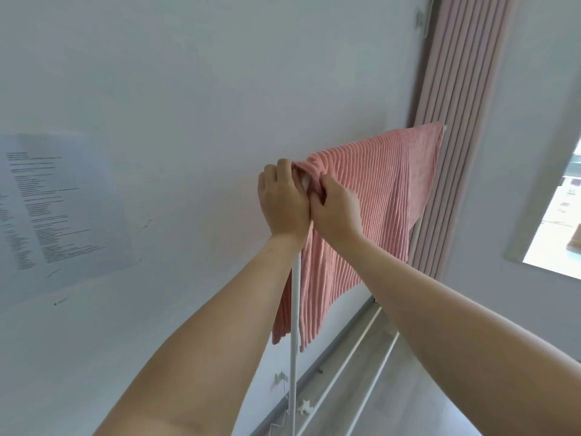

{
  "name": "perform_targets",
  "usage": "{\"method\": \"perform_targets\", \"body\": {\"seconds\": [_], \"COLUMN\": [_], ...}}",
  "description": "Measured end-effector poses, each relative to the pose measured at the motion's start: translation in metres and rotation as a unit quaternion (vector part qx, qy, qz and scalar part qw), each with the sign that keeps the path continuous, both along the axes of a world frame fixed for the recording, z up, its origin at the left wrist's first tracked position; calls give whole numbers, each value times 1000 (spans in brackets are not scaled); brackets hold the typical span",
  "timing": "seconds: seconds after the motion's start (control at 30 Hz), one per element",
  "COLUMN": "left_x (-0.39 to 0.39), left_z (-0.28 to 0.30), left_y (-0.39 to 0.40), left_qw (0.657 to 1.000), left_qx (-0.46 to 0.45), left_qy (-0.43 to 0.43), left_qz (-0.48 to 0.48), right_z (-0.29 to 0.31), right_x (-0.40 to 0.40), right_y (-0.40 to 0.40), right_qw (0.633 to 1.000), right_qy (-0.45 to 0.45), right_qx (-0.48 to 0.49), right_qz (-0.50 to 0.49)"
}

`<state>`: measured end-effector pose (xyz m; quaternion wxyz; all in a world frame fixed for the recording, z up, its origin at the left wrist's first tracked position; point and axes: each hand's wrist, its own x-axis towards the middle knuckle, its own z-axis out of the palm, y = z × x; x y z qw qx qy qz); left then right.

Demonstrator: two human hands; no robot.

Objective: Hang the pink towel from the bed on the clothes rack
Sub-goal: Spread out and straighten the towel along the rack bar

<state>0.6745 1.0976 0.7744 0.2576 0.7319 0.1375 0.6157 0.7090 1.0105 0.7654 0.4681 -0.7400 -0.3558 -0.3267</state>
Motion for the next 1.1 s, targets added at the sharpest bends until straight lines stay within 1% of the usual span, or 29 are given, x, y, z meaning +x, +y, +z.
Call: {"method": "perform_targets", "body": {"seconds": [0.07, 0.1, 0.17, 0.23, 0.37, 0.47, 0.57, 0.7, 0.77, 0.83, 0.87, 0.9, 0.93, 0.97, 1.0, 1.03, 1.07, 1.1], "left_x": [0, 0, -2, -4, -8, -9, -10, -13, -14, -17, -18, -19, -18, -18, -19, -22, -26, -30], "left_z": [-4, -6, -11, -14, -14, -12, -19, -33, -35, -38, -43, -51, -60, -74, -88, -104, -120, -136], "left_y": [3, 5, 12, 18, 25, 20, 17, 18, 19, 19, 20, 23, 26, 30, 36, 43, 50, 58], "left_qw": [1000, 1000, 997, 993, 990, 992, 994, 986, 986, 986, 983, 975, 956, 924, 882, 839, 808, 788], "left_qx": [-4, -13, -36, -23, 26, 47, 24, -60, -57, -49, -62, -95, -159, -244, -325, -386, -410, -405], "left_qy": [3, 0, -4, 14, 40, 44, 48, 72, 65, 58, 58, 63, 79, 106, 140, 188, 247, 304], "left_qz": [30, 14, -71, -118, -132, -108, -92, -141, -141, -150, -166, -192, -233, -276, -312, -334, -343, -352], "right_z": [-1, -3, -8, -14, -25, -29, -24, -14, -22, -43, -57, -74, -89, -107, -122, -136, -149, -160], "right_x": [0, 0, 3, 6, 3, 1, -5, -13, -15, -17, -19, -22, -25, -30, -33, -37, -40, -41], "right_y": [-3, -5, -7, -9, -5, -4, -6, -4, -3, -5, -6, -6, -5, -4, -3, -2, 0, 2], "right_qw": [999, 999, 999, 995, 994, 992, 996, 999, 998, 996, 995, 993, 991, 989, 986, 982, 978, 973], "right_qy": [-12, -8, 21, 40, 58, 77, 60, 28, 30, 57, 71, 85, 100, 120, 137, 151, 164, 176], "right_qx": [38, 28, -38, -81, -90, -100, -67, 38, 43, 32, 24, 14, 1, -15, -32, -52, -72, -92], "right_qz": [12, 19, 31, 35, 18, -2, -5, -6, -29, -58, -71, -80, -85, -86, -89, -96, -107, -118]}}
